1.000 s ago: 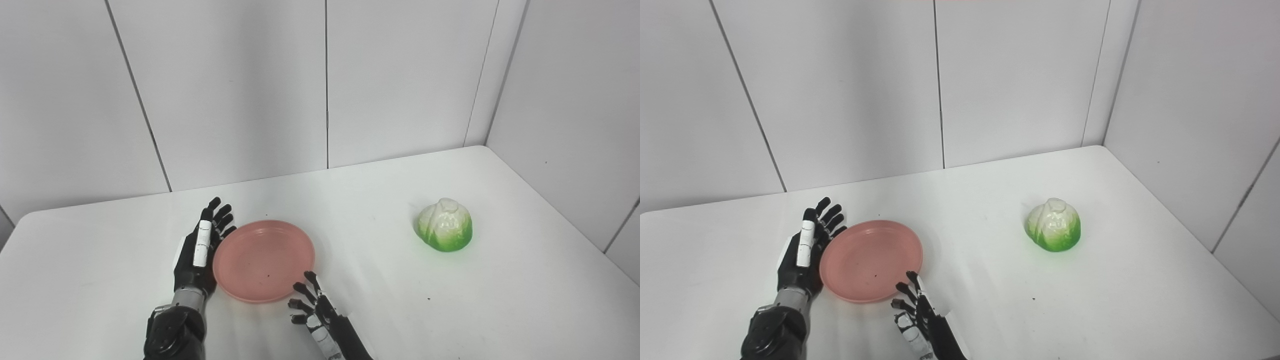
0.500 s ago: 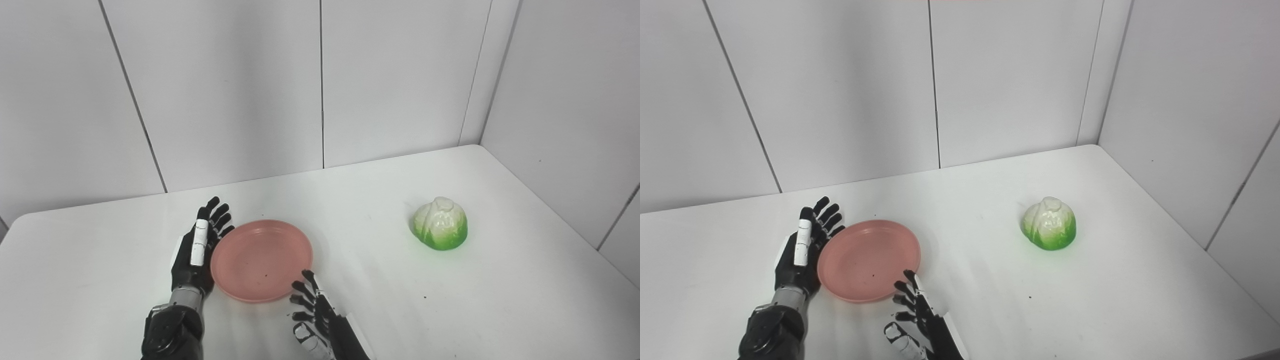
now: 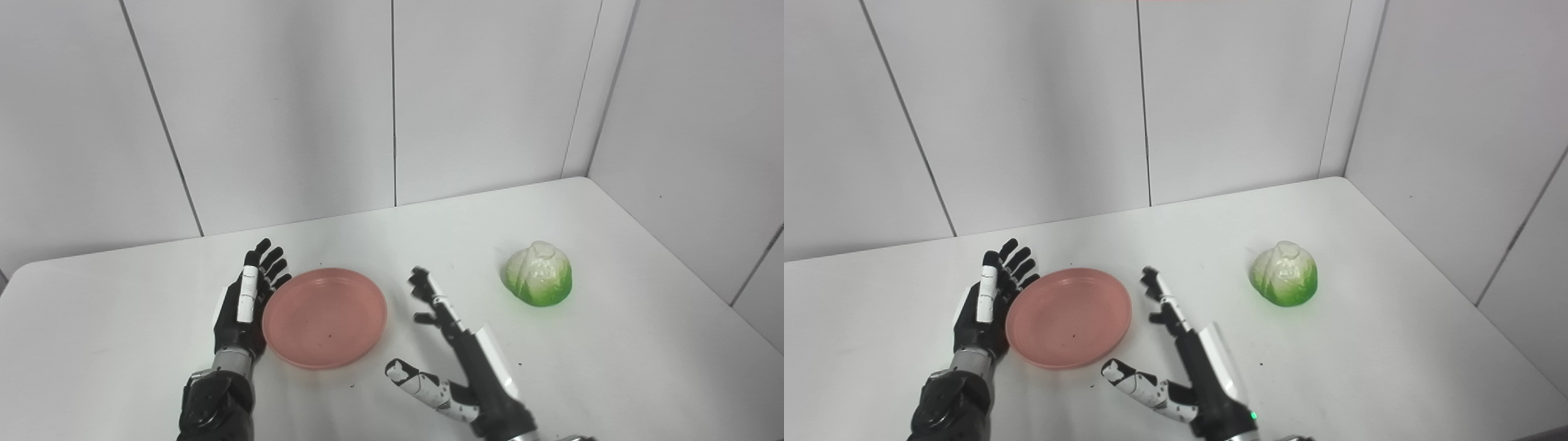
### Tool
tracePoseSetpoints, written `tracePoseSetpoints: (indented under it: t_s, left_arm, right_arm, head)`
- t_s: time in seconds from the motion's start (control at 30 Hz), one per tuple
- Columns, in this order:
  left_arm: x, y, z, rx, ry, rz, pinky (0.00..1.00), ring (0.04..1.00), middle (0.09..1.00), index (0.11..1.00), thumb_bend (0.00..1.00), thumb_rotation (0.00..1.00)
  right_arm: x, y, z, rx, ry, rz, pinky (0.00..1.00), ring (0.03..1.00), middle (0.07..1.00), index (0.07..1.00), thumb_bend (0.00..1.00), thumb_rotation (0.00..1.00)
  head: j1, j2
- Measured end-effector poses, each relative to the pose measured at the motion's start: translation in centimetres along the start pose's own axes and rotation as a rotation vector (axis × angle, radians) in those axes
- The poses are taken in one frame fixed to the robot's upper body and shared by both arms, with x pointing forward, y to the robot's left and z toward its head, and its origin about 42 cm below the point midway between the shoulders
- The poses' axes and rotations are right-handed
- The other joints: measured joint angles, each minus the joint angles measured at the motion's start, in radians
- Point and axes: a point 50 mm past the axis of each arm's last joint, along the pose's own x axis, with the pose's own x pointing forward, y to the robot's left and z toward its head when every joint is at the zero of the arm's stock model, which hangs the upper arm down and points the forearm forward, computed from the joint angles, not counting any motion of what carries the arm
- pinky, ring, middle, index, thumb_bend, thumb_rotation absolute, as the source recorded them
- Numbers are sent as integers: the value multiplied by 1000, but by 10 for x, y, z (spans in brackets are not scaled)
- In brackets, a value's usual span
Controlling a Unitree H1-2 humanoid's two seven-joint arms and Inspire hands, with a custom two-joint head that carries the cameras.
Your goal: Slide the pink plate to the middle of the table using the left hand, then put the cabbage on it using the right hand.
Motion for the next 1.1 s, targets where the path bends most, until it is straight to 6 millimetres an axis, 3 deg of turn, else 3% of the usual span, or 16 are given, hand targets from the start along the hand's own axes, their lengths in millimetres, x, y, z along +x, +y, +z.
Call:
tracePoseSetpoints:
  t_s: [0.03, 0.07, 0.2, 0.3, 0.37, 0.57, 0.73, 0.83, 0.97, 1.1]
  left_arm:
    - [0, 0, 0, 0, 0, 0, 840, 915, 900, 889, 924, 848]
    - [0, 0, 0, 1, -1, 0, 838, 911, 900, 887, 917, 850]
    - [0, 3, 0, 0, -2, 11, 828, 900, 895, 877, 912, 862]
    - [0, 4, 0, -1, 0, 22, 820, 896, 900, 883, 909, 880]
    - [0, 2, -1, -2, 1, 20, 821, 897, 897, 873, 923, 870]
    - [1, 0, -1, -4, 3, 18, 836, 898, 898, 869, 922, 873]
    - [1, 1, -1, -4, 3, 20, 837, 901, 901, 866, 922, 869]
    - [1, 1, -1, -4, 2, 20, 815, 888, 899, 870, 910, 874]
    - [1, 0, 0, -5, 1, 18, 816, 883, 897, 872, 912, 871]
    - [2, 0, 0, -8, 0, 18, 815, 874, 898, 878, 913, 869]
  right_arm:
    - [0, -10, -3, -24, 2, 19, 900, 954, 990, 966, 749, 428]
    - [0, -19, -7, -54, 10, 39, 912, 971, 996, 980, 823, 521]
    - [-3, -58, -16, -220, 107, 173, 926, 998, 1000, 999, 986, 699]
    - [11, -84, -6, -361, 111, 251, 959, 1000, 1000, 1000, 1000, 652]
    - [24, -93, 5, -419, 87, 286, 943, 993, 997, 998, 1000, 545]
    - [74, -127, 33, -638, 42, 419, 991, 1000, 989, 1000, 1000, 453]
    - [100, -140, 26, -710, 152, 603, 837, 987, 997, 992, 1000, 405]
    - [120, -157, 34, -784, 178, 626, 800, 981, 998, 981, 1000, 296]
    - [134, -155, 41, -870, 176, 645, 859, 990, 997, 973, 1000, 186]
    - [138, -148, 33, -933, 204, 693, 871, 982, 995, 956, 1000, 215]
  head:
    - [5, 3]
    - [6, 3]
    - [6, 3]
    - [6, 3]
    - [6, 3]
    - [6, 3]
    - [11, -3]
    - [12, -9]
    - [14, -6]
    - [37, -26]
